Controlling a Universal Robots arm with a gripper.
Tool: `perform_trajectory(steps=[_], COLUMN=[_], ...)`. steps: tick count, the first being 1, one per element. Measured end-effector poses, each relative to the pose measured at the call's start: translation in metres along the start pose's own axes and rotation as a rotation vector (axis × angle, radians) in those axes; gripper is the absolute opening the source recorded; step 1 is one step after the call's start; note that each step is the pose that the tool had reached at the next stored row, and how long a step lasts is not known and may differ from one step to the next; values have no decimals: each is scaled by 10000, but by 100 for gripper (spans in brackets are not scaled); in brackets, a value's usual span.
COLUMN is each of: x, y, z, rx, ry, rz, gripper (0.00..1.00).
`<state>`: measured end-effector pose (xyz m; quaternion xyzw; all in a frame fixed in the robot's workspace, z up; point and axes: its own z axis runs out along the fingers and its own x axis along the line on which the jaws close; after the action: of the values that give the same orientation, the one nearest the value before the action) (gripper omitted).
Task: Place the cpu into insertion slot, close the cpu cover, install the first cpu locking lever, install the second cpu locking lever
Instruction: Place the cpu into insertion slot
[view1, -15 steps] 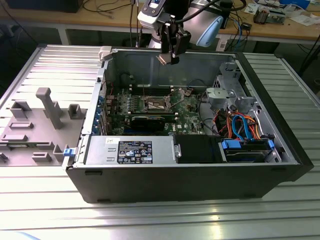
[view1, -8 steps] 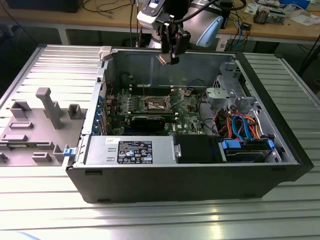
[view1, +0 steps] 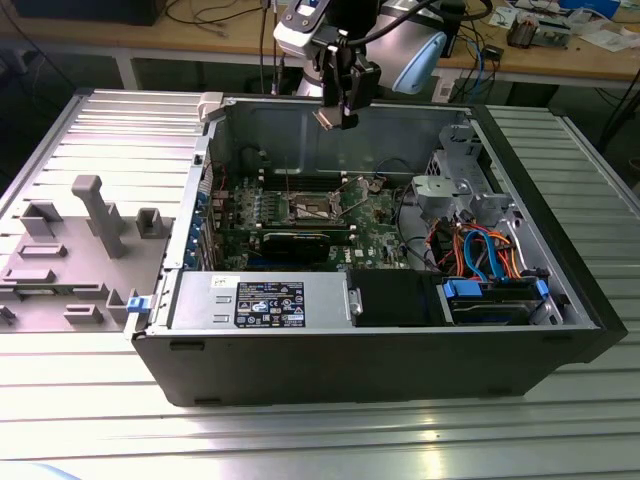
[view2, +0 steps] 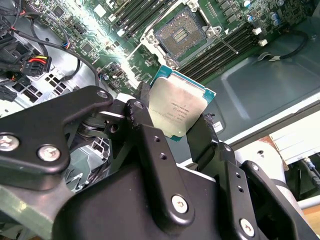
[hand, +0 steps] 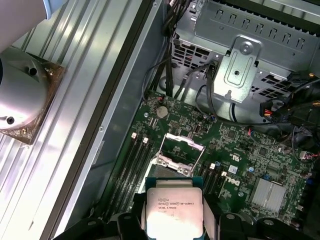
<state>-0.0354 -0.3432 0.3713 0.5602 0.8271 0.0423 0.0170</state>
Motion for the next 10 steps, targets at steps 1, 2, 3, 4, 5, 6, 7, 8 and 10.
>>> perform_trajectory(steps=[1, 2, 3, 4, 5, 6, 7, 8, 10], x=[0, 0, 0, 0, 0, 0, 0, 0, 0], y=[0, 0, 0, 0, 0, 0, 0, 0, 0], z=[0, 0, 0, 0, 0, 0, 0, 0, 0], rx=[0, 0, 0, 0, 0, 0, 0, 0, 0], ry=[0, 0, 0, 0, 0, 0, 0, 0, 0], rz=[0, 0, 1, 1, 1, 1, 1, 1, 7], gripper=[54, 54, 54, 54, 54, 54, 54, 54, 54])
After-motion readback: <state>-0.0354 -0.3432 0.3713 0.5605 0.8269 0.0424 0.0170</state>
